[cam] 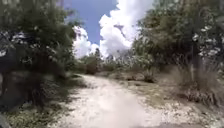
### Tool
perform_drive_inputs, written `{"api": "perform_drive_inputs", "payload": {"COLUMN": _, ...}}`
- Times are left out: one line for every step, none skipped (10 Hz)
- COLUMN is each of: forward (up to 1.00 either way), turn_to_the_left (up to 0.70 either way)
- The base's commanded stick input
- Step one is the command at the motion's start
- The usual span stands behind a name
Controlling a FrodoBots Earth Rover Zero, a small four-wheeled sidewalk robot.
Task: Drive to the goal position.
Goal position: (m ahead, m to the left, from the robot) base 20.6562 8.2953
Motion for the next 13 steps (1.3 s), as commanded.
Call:
{"api": "perform_drive_inputs", "payload": {"forward": 0.5, "turn_to_the_left": 0.5}}
{"api": "perform_drive_inputs", "payload": {"forward": 0.5, "turn_to_the_left": 0.36}}
{"api": "perform_drive_inputs", "payload": {"forward": 0.5, "turn_to_the_left": 0.19}}
{"api": "perform_drive_inputs", "payload": {"forward": 0.5, "turn_to_the_left": 0.02}}
{"api": "perform_drive_inputs", "payload": {"forward": 0.5, "turn_to_the_left": 0.0}}
{"api": "perform_drive_inputs", "payload": {"forward": 0.5, "turn_to_the_left": 0.0}}
{"api": "perform_drive_inputs", "payload": {"forward": 0.5, "turn_to_the_left": 0.0}}
{"api": "perform_drive_inputs", "payload": {"forward": 0.5, "turn_to_the_left": 0.0}}
{"api": "perform_drive_inputs", "payload": {"forward": 0.5, "turn_to_the_left": 0.0}}
{"api": "perform_drive_inputs", "payload": {"forward": 0.5, "turn_to_the_left": 0.0}}
{"api": "perform_drive_inputs", "payload": {"forward": 0.5, "turn_to_the_left": 0.0}}
{"api": "perform_drive_inputs", "payload": {"forward": 0.5, "turn_to_the_left": 0.13}}
{"api": "perform_drive_inputs", "payload": {"forward": 0.5, "turn_to_the_left": 0.32}}
